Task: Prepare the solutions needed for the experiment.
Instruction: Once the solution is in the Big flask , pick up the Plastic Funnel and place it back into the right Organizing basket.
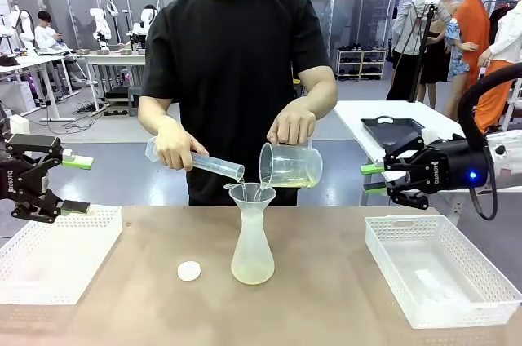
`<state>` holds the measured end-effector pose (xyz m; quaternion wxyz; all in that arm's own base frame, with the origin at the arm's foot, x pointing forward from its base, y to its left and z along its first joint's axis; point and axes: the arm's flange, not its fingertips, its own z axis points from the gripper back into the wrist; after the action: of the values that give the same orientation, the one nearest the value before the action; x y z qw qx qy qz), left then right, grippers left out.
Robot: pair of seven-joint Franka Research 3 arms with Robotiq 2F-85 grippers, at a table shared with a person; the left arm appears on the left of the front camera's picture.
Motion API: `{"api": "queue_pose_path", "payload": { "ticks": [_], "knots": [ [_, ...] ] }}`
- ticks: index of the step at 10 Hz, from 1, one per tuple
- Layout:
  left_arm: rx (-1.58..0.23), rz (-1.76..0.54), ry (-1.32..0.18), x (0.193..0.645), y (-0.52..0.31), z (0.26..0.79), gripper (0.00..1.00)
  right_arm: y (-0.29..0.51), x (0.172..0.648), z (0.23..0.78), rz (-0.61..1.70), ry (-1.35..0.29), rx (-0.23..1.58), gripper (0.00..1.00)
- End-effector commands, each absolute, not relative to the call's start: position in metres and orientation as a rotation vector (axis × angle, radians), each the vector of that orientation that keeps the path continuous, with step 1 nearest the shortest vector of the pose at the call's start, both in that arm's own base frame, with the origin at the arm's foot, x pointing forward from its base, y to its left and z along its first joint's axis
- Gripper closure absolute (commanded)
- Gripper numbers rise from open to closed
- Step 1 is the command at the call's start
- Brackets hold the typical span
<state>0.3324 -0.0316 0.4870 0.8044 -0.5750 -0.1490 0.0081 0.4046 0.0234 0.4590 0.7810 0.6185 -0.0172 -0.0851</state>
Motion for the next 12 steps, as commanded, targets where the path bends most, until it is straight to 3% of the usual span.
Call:
{"api": "queue_pose_path", "payload": {
  "ticks": [1, 12],
  "knots": [
    [-1.254, 0.014, -0.323, 0.3343, -0.0337, 0.4883, 0.0, 0.0205, 0.3992, 0.4612, -0.191, -0.061, 1.323, 0.65],
    [-1.254, 0.014, -0.323, 0.3343, -0.0337, 0.4883, 0.0, 0.0205, 0.3992, 0.4612, -0.191, -0.061, 1.323, 0.65]
  ]
}}
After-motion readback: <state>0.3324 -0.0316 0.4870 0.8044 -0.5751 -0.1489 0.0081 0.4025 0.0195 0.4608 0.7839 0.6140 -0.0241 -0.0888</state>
